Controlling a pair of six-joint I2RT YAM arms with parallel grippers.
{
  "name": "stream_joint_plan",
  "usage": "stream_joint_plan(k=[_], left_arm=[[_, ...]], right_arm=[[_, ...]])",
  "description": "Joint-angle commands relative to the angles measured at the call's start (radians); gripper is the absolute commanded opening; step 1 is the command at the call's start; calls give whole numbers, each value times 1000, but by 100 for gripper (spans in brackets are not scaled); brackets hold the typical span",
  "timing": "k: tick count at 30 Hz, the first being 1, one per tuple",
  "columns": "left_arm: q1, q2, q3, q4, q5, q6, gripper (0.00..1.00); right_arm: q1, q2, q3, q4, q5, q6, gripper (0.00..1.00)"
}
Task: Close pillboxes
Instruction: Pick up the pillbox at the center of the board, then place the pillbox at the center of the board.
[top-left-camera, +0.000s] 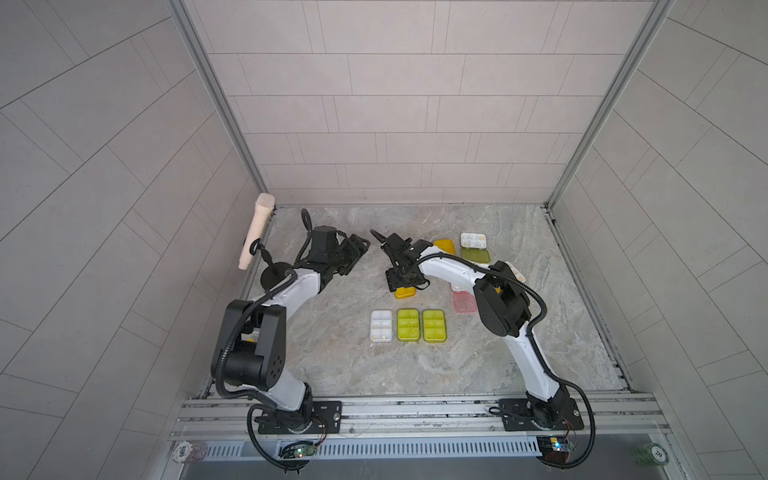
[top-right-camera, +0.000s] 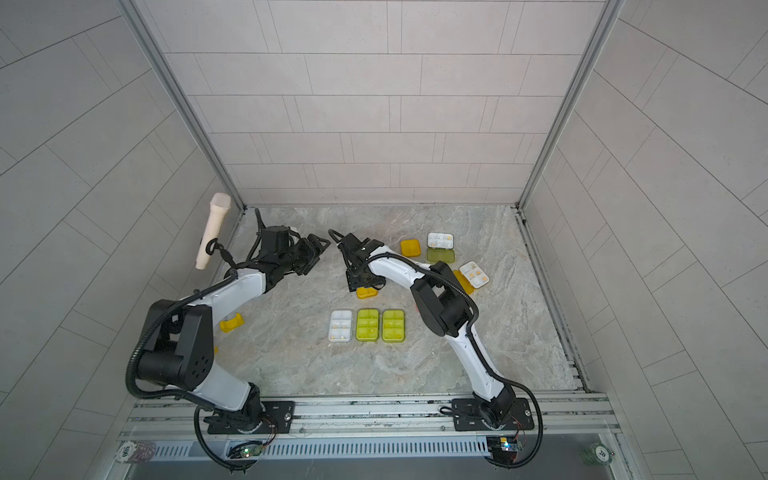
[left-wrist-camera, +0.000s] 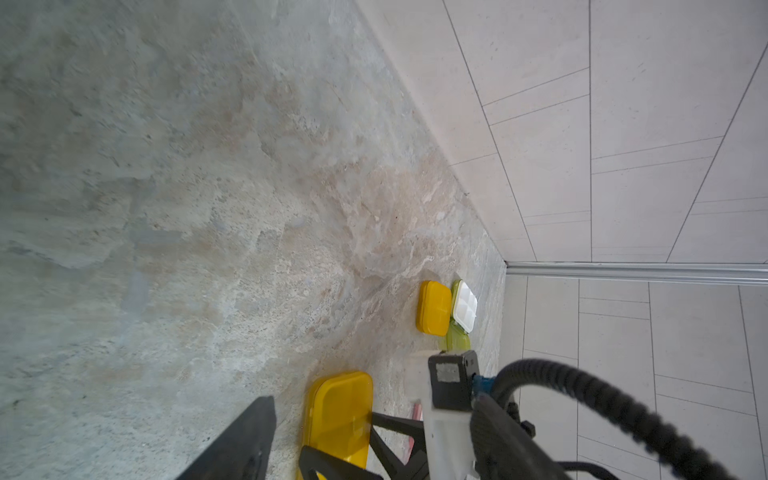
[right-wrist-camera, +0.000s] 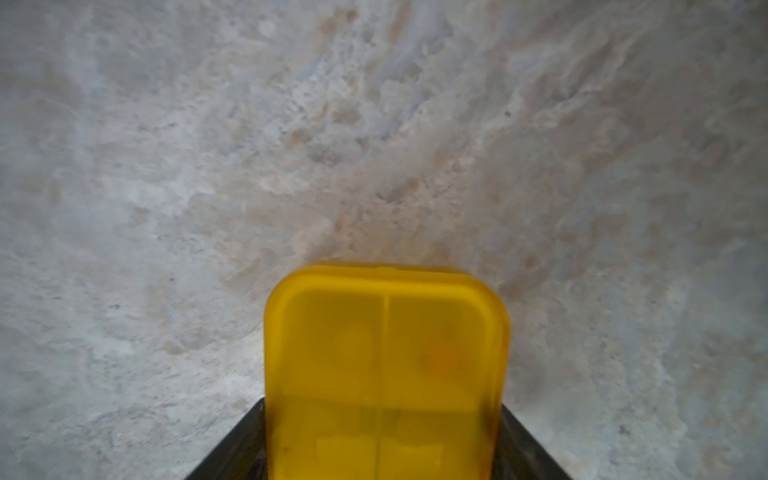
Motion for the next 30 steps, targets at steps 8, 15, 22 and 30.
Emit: stream_joint_plan(k=[8,15,22,30], left_arm=[[83,-125,22,-61,-49,89,78],[142,-175,16,-66,-76,99,78],[170,-201,7,-69,-107,103,78],[185,-204,-4,-61,-116,91,78]], right_arm=[[167,-145,-20,31,29,138,70],[289,-124,-24,88,61,258,70],[363,-97,-57,137,142,364,69],[394,-40,-31,148,172,415,68]])
